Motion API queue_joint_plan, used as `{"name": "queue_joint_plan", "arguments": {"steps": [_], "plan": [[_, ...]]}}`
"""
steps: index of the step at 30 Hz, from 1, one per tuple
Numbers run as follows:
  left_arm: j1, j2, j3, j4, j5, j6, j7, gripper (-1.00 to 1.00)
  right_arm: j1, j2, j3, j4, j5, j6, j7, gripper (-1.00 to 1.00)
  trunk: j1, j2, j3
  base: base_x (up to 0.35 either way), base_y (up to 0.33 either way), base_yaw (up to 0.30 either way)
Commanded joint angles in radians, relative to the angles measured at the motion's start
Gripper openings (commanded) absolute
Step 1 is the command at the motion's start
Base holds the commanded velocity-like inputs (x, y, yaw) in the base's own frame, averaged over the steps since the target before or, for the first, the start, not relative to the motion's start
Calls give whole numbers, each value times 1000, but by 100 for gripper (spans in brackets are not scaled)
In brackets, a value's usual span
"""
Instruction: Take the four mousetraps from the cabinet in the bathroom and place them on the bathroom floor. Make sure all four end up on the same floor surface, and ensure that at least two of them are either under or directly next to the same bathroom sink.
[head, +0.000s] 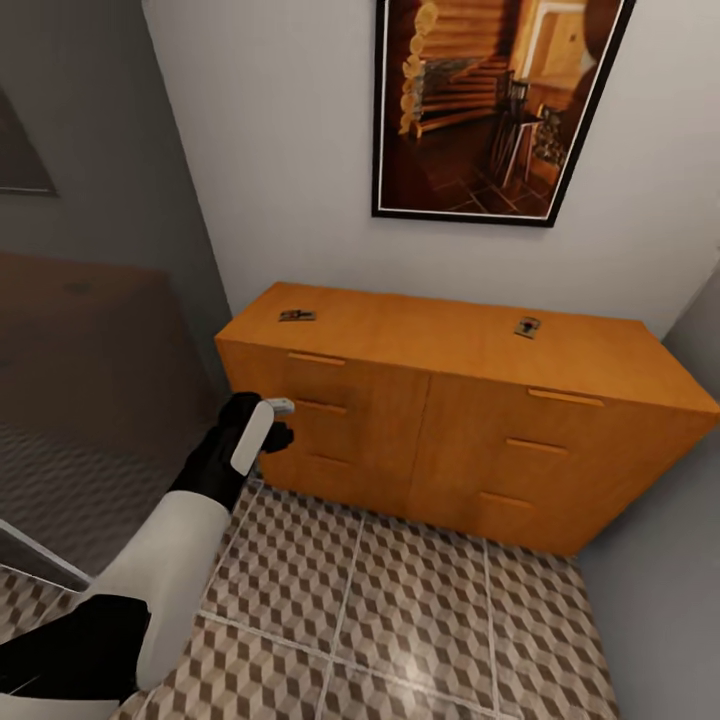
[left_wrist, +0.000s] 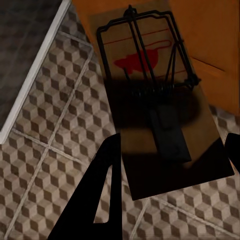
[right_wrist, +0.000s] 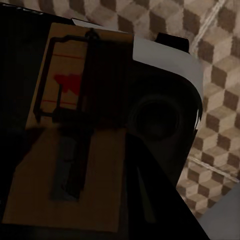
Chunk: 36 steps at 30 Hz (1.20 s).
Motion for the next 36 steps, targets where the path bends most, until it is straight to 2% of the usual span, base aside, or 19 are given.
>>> {"name": "queue_joint_plan", "arguments": {"steps": [1, 12, 17, 23, 26, 28, 33, 35, 36], "plan": [[1, 1, -2, -1, 10, 2, 8, -100, -1, 0, 1, 1, 2, -3, 4, -100, 0, 0, 1, -118, 0, -159], [5, 3, -1, -2, 10, 2, 8, -100, 0, 0, 1, -1, 2, -3, 4, -100, 0, 0, 15, -300, 0, -159], [5, 13, -2, -1, 10, 2, 8, -100, -1, -5, 1, -2, 3, -6, 3, -100, 0, 0, 22, -332, 0, -159], [13, 24, -2, 41, 10, -1, 8, -100, -1, -30, -1, -3, 2, -120, 3, -100, 0, 0, 29, -332, 0, -146], [22, 40, -2, 97, 10, -49, -4, -100, 0, -52, -2, -19, -1, -156, 2, -100, 0, 0, 31, -332, 0, -109], [29, 53, -2, 141, 10, -93, -36, -100, 0, -61, -3, -35, -12, -162, 3, -100, 0, 0, 32, -332, 0, -104], [41, 116, -3, 307, 7, -232, -186, -100, 0, -94, -3, -96, -70, -167, 1, -100, 0, 0, 35, -332, 0, -102], [50, 133, -5, 374, 5, -297, -219, -100, 0, -99, -3, -113, -86, -167, -8, -100, 0, 0, 36, -333, 0, -62], [60, 141, -7, 422, 4, -352, -230, -100, 0, -101, -4, -131, -95, -167, -37, -100, 0, 0, 36, -333, 0, -25]]}}
